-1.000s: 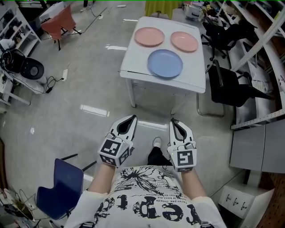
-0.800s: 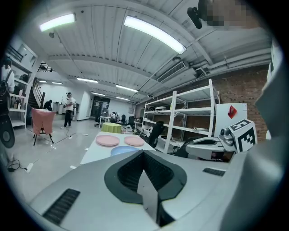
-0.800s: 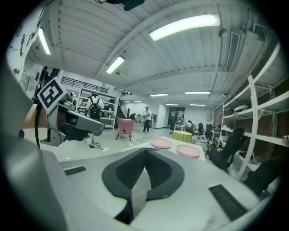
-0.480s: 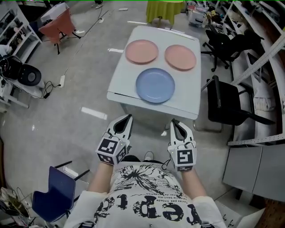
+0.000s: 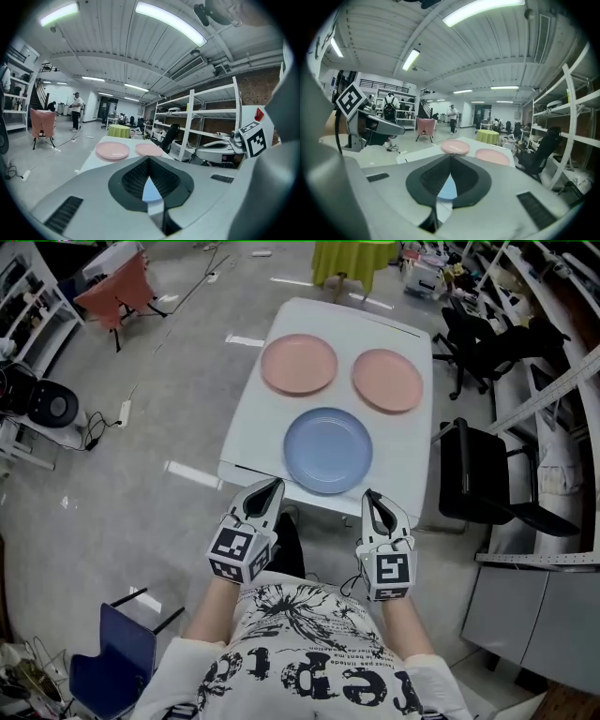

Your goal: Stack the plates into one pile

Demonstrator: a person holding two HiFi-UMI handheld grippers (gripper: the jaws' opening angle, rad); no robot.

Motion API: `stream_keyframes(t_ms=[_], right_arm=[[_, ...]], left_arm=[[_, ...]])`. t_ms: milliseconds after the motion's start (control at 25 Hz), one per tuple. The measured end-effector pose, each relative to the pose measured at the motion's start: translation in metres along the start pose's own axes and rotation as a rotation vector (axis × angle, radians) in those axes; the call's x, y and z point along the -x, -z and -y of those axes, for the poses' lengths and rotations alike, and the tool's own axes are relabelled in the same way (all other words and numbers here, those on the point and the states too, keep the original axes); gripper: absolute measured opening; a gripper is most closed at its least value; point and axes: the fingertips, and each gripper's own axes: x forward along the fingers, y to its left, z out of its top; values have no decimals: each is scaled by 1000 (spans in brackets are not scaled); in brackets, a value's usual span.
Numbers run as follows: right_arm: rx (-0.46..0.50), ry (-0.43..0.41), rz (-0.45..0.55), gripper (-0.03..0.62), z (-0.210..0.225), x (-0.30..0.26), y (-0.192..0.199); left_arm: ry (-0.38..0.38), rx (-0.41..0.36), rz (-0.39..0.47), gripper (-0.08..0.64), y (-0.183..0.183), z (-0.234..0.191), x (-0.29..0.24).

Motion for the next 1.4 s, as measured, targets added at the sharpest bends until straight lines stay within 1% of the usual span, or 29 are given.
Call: stream_keyframes(t_ms=[200,320,520,760,920,1040,1160,1320,1360,1400], right_arm=[[-6,47,-38,6,17,-68,-17],[-23,67,-52,6,30,-113,-31],[-41,77,-91,6,48,-184,-38],[-59,73,-142,6,57,-258,-43],[-83,77,-149,6,66,-300,-48],[-105,85,-145,6,75,-326,-52],[-112,82,-153,6,81,-353,-50],[-173,87,-198,8,86,-380,-31],[-184,85,-213,19,87,-386,-26],[-191,81,-230,51,87,-393,-21]], left_arm=[[37,-7,-2,5,-28,-54,-57],[54,-11,-18,5,-45,-88,-92],[60,-1,-48,5,-56,-145,-148],[57,24,-97,5,-56,-205,-198],[29,29,-88,5,-61,-240,-226],[29,50,-101,5,-58,-258,-247],[1,48,-153,5,-48,-279,-267],[-25,43,-242,5,-29,-302,-286],[-29,47,-252,5,-26,-307,-290],[-32,52,-258,6,-24,-313,-294]])
